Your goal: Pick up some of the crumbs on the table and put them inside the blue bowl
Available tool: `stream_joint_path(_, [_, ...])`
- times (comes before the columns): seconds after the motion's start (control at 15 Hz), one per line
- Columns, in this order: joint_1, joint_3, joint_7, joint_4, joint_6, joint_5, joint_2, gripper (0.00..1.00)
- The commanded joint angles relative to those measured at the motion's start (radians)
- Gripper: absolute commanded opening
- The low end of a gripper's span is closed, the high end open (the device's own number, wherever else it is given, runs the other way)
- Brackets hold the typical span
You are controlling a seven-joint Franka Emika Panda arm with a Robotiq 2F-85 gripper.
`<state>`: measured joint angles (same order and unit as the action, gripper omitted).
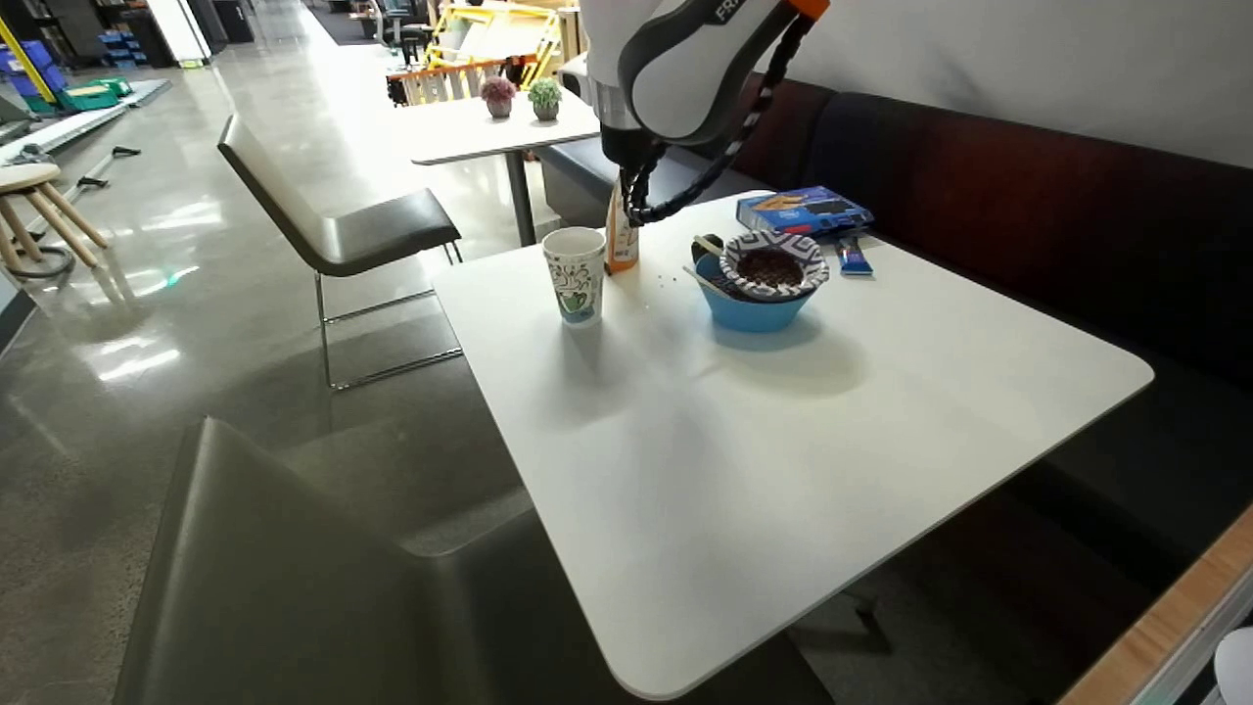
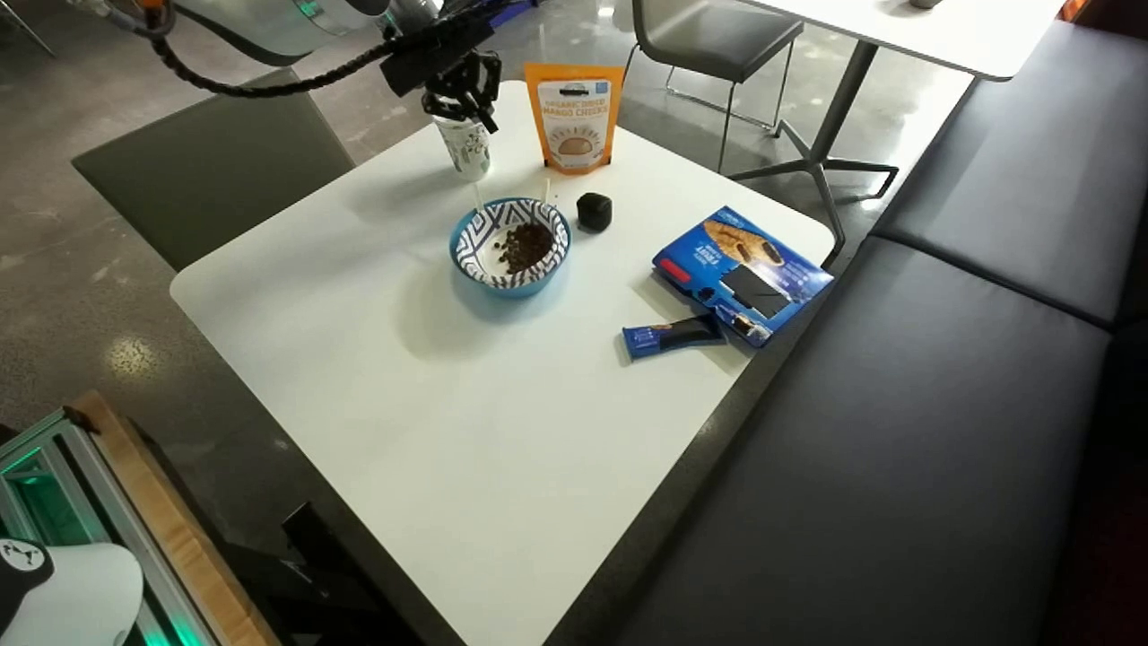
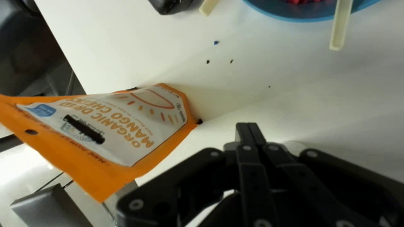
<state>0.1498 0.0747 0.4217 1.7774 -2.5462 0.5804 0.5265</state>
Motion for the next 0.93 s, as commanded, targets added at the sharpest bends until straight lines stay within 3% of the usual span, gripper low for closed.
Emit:
stream_joint_path(0.0, [-0.01,0.012,-0.005,0.093,-0.111,-0.01,-0.066,0.0])
stream_joint_path(0.47, [-0.011,0.035,0.026,0.13,-0.2,-0.028,-0.089,0.0])
stream_joint_path(0.87, [-0.004,0.034,-0.01,0.174,0.163,-0.147,-0.161,0.0])
